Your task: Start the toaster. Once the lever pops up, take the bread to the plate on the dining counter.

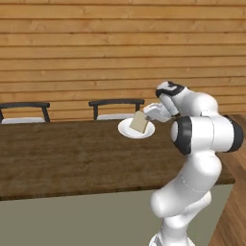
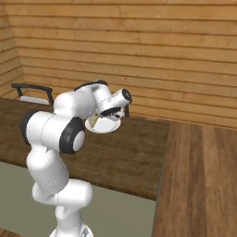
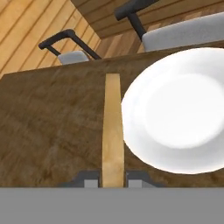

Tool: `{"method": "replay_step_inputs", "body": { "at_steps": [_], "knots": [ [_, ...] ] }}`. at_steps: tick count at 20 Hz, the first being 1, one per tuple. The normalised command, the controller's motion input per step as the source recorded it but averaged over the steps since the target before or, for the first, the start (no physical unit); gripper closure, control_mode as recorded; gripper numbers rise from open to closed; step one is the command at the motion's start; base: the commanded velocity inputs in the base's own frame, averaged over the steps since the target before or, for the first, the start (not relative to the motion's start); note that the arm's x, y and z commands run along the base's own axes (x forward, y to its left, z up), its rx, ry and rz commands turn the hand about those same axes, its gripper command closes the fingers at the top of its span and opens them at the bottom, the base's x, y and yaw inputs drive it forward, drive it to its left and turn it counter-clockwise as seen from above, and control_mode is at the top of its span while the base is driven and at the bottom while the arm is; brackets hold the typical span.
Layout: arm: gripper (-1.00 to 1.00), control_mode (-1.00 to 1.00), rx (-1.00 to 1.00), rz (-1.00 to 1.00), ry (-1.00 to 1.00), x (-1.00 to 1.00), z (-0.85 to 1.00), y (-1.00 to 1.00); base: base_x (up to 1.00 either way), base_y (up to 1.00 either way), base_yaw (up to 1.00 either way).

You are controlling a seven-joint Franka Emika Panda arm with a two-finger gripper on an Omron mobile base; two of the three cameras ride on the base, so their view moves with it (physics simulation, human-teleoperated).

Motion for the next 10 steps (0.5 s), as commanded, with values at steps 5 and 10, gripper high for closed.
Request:
{"method": "replay_step_inputs", "body": {
  "at_steps": [5,10],
  "knots": [
    [1.0,-1.0,-0.01,0.0,-0.01,0.31,-0.3,0.0,0.0,0.0,0.0],
    [1.0,-1.0,-0.03,0.0,0.0,0.35,-0.27,0.0,0.0,0.0,0.0]
  ]
}}
